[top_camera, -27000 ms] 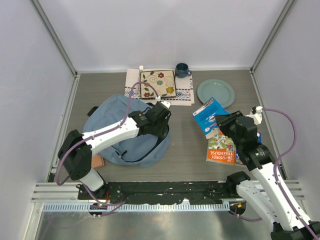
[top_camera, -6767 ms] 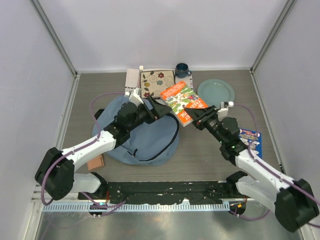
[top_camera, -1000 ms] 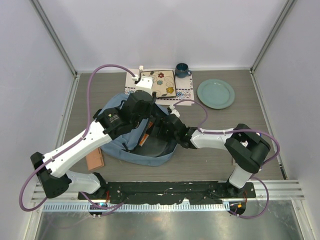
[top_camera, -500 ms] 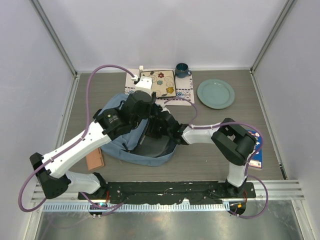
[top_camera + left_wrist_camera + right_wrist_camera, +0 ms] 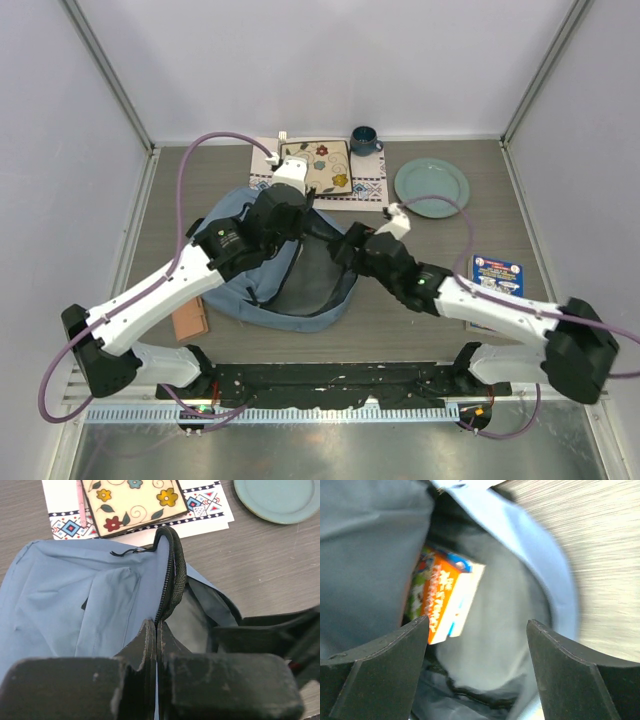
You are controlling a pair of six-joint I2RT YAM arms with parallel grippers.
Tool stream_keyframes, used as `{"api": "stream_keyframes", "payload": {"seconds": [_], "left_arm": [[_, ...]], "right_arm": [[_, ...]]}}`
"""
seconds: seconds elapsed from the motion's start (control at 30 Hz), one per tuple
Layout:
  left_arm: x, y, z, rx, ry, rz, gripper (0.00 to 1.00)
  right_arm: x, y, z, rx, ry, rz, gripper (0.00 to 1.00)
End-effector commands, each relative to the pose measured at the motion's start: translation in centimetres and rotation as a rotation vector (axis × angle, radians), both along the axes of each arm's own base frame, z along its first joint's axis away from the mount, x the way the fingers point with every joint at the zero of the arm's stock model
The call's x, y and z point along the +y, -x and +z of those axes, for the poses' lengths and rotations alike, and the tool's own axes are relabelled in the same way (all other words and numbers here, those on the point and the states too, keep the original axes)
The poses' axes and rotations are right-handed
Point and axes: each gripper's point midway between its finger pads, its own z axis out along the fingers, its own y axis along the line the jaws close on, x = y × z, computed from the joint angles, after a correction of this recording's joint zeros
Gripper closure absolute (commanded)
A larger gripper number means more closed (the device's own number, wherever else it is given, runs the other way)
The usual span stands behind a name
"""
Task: Pack the student bag
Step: Place the book in the student bag, then pick up the book from the center of the board.
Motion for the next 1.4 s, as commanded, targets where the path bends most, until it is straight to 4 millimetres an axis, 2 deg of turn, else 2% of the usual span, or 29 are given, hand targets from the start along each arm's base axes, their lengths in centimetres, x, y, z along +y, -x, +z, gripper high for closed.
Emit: {"api": "stream_keyframes", "payload": {"seconds": [0.0, 0.1, 0.13, 0.17, 0.2, 0.23, 0.3, 0.33, 0.37, 0.47, 0.57, 0.63, 0.67, 0.73, 0.77, 0.83, 0.87, 0.9, 0.97, 1.0, 1.17, 1.33, 1.37], "left_arm": [[-1.9, -0.6, 1.2, -0.029, 0.093, -0.037, 1.00], [-3.9, -0.3, -0.4, 0.029, 0.109, -0.104, 1.00], [-4.5, 0.0, -0.6, 0.046, 0.127, -0.125, 1.00], [-5.8, 0.3, -1.7, 0.086, 0.136, -0.169, 1.00], [-6.8, 0.5, -2.4, 0.109, 0.157, -0.193, 1.00], [-7.4, 0.8, -3.1, 0.137, 0.159, -0.212, 1.00], [-9.0, 1.5, -5.2, 0.194, 0.136, -0.246, 0.81], [-9.3, 1.7, -5.7, 0.210, 0.124, -0.250, 0.67], [-9.7, 2.3, -6.1, 0.221, 0.112, -0.261, 0.46], [-9.8, 2.7, -5.7, 0.211, 0.096, -0.263, 0.19], [-10.0, 2.7, -4.1, 0.183, 0.124, -0.274, 0.11], [-10.4, 2.6, -3.1, 0.164, 0.149, -0.289, 0.08], [-10.6, 2.6, -2.9, 0.159, 0.152, -0.300, 0.04], [-11.3, 2.5, -2.1, 0.147, 0.174, -0.319, 0.01], [-11.7, 2.4, -2.2, 0.149, 0.171, -0.329, 0.00], [-12.6, 2.2, -1.5, 0.143, 0.189, -0.348, 0.00], [-13.3, 2.1, -1.9, 0.156, 0.188, -0.365, 0.00], [-13.9, 2.0, -1.2, 0.146, 0.207, -0.381, 0.00], [-15.2, 2.1, -1.6, 0.169, 0.215, -0.419, 0.00], [-15.8, 2.0, -1.0, 0.162, 0.234, -0.432, 0.00], [-17.8, 2.2, -1.2, 0.190, 0.266, -0.489, 0.01], [-18.6, 2.2, -2.3, 0.212, 0.257, -0.510, 0.00], [-18.8, 2.1, -2.2, 0.212, 0.261, -0.512, 0.00]], "right_arm": [[-9.5, 0.1, -0.2, -0.029, 0.130, -0.333, 0.14], [-15.3, 0.5, 0.7, -0.038, 0.204, -0.516, 0.11], [-16.6, 0.5, 1.1, -0.034, 0.204, -0.560, 0.08], [-18.3, 1.0, 0.9, -0.018, 0.249, -0.593, 0.07], [-20.5, 0.8, 1.5, -0.016, 0.242, -0.661, 0.06], [-21.7, 1.0, 1.7, -0.010, 0.252, -0.686, 0.04], [-23.9, 1.4, 2.1, 0.005, 0.255, -0.724, 0.03], [-25.8, 1.3, 2.4, 0.012, 0.252, -0.782, 0.03], [-26.6, 1.6, 2.4, 0.025, 0.278, -0.777, 0.02], [-29.9, 2.3, 3.3, 0.035, 0.301, -0.862, 0.00], [-32.0, 2.6, 3.2, 0.080, 0.310, -0.911, 0.00], [-32.5, 2.7, 2.7, 0.118, 0.320, -0.913, 0.00], [-33.7, 2.9, 1.9, 0.164, 0.333, -0.955, 0.00], [-34.5, 3.0, 0.5, 0.238, 0.331, -0.956, 0.00], [-36.2, 3.4, -0.6, 0.302, 0.338, -1.014, 0.00], [-37.3, 3.7, -1.9, 0.379, 0.326, -1.016, 0.00], [-37.9, 3.9, -3.1, 0.439, 0.328, -1.024, 0.00], [-39.7, 4.6, -3.7, 0.485, 0.307, -1.088, 0.00], [-40.9, 5.2, -4.9, 0.556, 0.290, -1.112, 0.00], [-42.2, 5.9, -5.9, 0.614, 0.281, -1.153, 0.00], [-45.4, 7.1, -7.4, 0.664, 0.373, -1.249, 0.00], [-46.8, 8.5, -9.0, 0.702, 0.470, -1.289, 0.00], [-47.0, 8.1, -9.0, 0.683, 0.463, -1.293, 0.00]]}}
